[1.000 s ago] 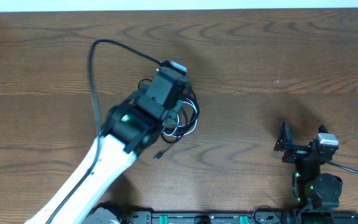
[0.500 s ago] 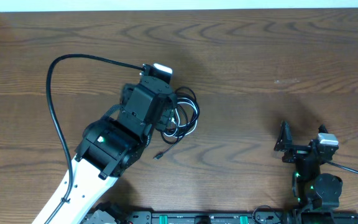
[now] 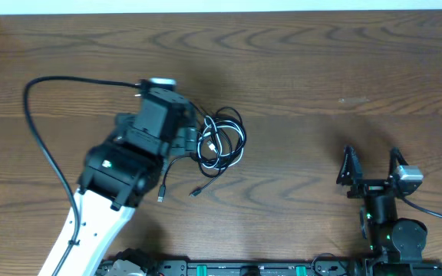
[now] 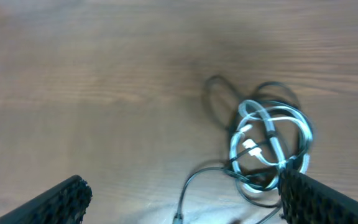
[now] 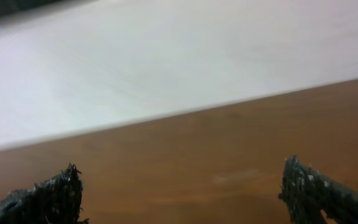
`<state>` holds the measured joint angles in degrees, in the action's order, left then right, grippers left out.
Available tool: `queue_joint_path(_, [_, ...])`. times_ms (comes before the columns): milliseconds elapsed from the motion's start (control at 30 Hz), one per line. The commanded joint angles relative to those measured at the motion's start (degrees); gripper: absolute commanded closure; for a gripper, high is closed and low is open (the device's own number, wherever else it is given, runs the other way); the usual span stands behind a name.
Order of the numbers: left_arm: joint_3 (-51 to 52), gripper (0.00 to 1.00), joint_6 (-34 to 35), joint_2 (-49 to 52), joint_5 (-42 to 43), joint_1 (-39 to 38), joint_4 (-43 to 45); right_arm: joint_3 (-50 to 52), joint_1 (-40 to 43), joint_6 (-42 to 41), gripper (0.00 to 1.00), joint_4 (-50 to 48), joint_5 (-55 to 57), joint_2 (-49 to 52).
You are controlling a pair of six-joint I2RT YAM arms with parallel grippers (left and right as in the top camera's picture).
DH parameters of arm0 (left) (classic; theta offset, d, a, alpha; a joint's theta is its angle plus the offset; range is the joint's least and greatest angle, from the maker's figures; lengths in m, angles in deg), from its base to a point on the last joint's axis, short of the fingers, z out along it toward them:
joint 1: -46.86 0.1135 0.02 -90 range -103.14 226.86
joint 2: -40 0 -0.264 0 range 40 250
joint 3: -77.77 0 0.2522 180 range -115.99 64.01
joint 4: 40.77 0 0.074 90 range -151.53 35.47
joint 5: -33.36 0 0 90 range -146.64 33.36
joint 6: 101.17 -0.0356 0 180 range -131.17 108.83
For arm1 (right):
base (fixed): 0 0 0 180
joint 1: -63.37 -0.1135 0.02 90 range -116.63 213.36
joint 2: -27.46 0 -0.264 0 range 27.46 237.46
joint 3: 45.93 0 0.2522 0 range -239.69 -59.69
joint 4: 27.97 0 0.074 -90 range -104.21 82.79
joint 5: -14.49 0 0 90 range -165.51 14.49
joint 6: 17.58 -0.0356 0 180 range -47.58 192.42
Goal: Untangle cables
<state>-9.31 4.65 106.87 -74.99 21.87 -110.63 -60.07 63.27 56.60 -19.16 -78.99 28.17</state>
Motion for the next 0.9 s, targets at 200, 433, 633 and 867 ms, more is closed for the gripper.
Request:
queue_joint_path(200, [-0.02, 0.03, 4.22, -0.66, -0.81, 10.78, -4.92, -5.99, 0.55, -17.49, 0.01, 0.66, -7.65, 0.15])
queue_joint_path(433, [-0.02, 0.02, 4.24, -0.66, -0.81, 13.20, -6.64, -23.17, 0.55, -14.36, 0.01, 16.79, -10.84, 10.49])
queue_joint_path(633, [-0.02, 0.03, 4.24, -0.28, -0.79, 13.20, -6.99, -39.45, 0.52, -4.09, 0.01, 30.36, -24.35, 29.18])
queue_joint_path(867, [-0.02, 0.03, 4.24, -0.15, -0.28, 13.20, -7.10, -56.81, -2.14, 5.42, 0.01, 52.02, -30.97, 52.11])
